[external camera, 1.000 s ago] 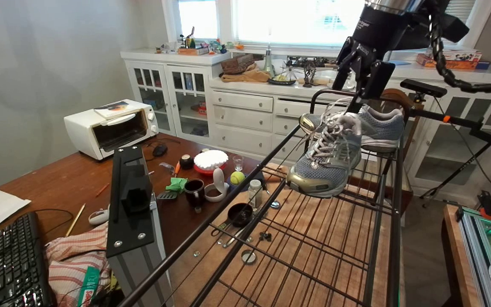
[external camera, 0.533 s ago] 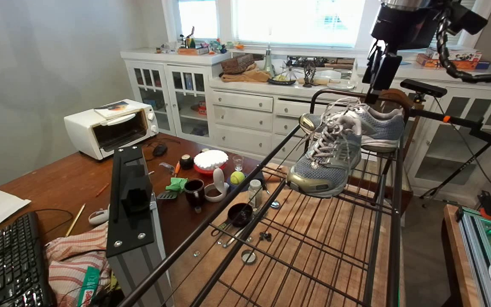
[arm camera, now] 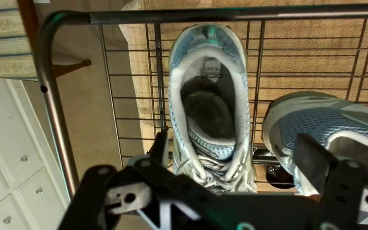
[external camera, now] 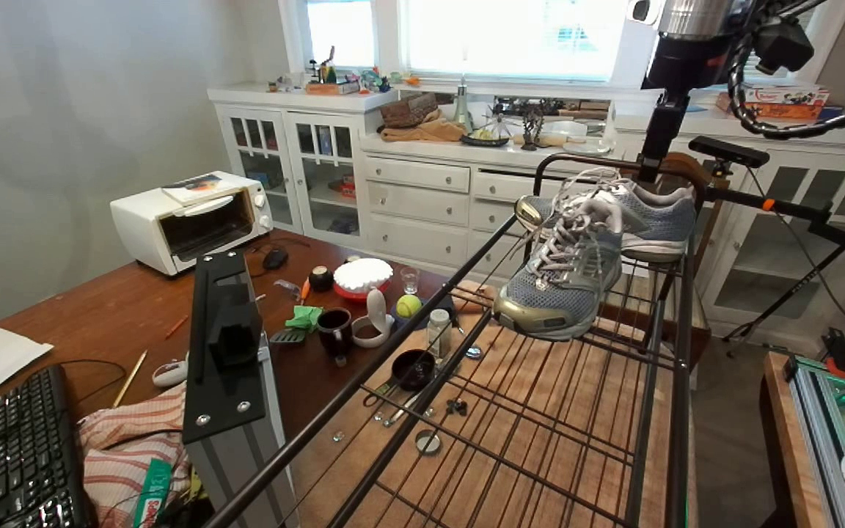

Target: Turn the shoes to the left

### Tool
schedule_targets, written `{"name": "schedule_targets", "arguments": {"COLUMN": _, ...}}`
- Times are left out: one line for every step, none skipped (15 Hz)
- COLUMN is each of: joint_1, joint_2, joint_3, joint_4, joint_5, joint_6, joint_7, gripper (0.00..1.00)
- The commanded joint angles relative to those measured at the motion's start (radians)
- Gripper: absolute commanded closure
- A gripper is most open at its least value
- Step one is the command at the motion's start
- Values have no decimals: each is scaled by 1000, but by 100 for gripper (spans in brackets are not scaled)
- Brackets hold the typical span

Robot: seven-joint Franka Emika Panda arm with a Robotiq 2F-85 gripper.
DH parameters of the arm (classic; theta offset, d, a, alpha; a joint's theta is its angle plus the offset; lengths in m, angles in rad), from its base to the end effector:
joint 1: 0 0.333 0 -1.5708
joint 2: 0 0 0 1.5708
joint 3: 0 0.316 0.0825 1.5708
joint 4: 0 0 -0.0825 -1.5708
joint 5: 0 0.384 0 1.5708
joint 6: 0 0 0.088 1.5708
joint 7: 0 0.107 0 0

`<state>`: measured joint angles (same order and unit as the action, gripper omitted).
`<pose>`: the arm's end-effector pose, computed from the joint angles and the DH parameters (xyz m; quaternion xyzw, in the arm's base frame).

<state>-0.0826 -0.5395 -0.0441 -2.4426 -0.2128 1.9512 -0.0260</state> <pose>0.3870 -0.0648 0.4975 0.9958 -0.0102 0.0176 0.0898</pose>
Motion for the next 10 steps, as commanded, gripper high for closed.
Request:
{"name": "schedule_targets", "arguments": {"joint_1": -1, "joint_2": 26, "joint_3": -48, "joint_4": -13, "joint_5": 34, "joint_6": 47, "joint_7": -27, "gripper": 0}}
{"name": "schedule_targets", "arguments": {"joint_1": 2, "joint_2": 33, "joint_3": -65, "joint_4": -17, "joint_5": 42, "joint_6": 71, "joint_7": -46, "gripper": 0}}
{"name": "schedule_targets", "arguments": {"joint_1": 1, "joint_2": 39, "joint_3": -73, "joint_4": -21, "joint_5": 46, "joint_6": 92, "joint_7": -53, "gripper": 0}}
{"name": "schedule_targets", "arguments": {"joint_1": 2, "joint_2": 43, "joint_3": -82, "joint_4": -29, "joint_5": 50, "joint_6": 120, "joint_7": -69, "gripper": 0}}
{"name": "schedule_targets", "arguments": {"joint_1": 1, "joint_2": 49, "joint_3": -87, "joint_4": -34, "joint_5": 53, "joint_6": 142, "joint_7": -79, "gripper": 0}}
{"name": "schedule_targets", "arguments": {"joint_1": 1, "joint_2": 56, "joint_3": -91, "joint_4": -39, "joint_5": 56, "joint_6": 159, "joint_7": -86, "gripper": 0}}
{"name": "schedule_targets", "arguments": {"joint_1": 2, "joint_2": 65, "joint_3": -96, "joint_4": -44, "joint_5": 65, "joint_6": 170, "joint_7": -96, "gripper": 0}}
{"name": "schedule_targets", "arguments": {"joint_1": 4, "joint_2": 71, "joint_3": -98, "joint_4": -48, "joint_5": 72, "joint_6": 180, "joint_7": -105, "gripper": 0}}
{"name": "schedule_targets", "arguments": {"joint_1": 6, "joint_2": 77, "joint_3": -100, "joint_4": -51, "joint_5": 81, "joint_6": 183, "joint_7": -117, "gripper": 0}}
{"name": "schedule_targets", "arguments": {"joint_1": 9, "joint_2": 83, "joint_3": -101, "joint_4": -53, "joint_5": 89, "joint_6": 181, "joint_7": -128, "gripper": 0}}
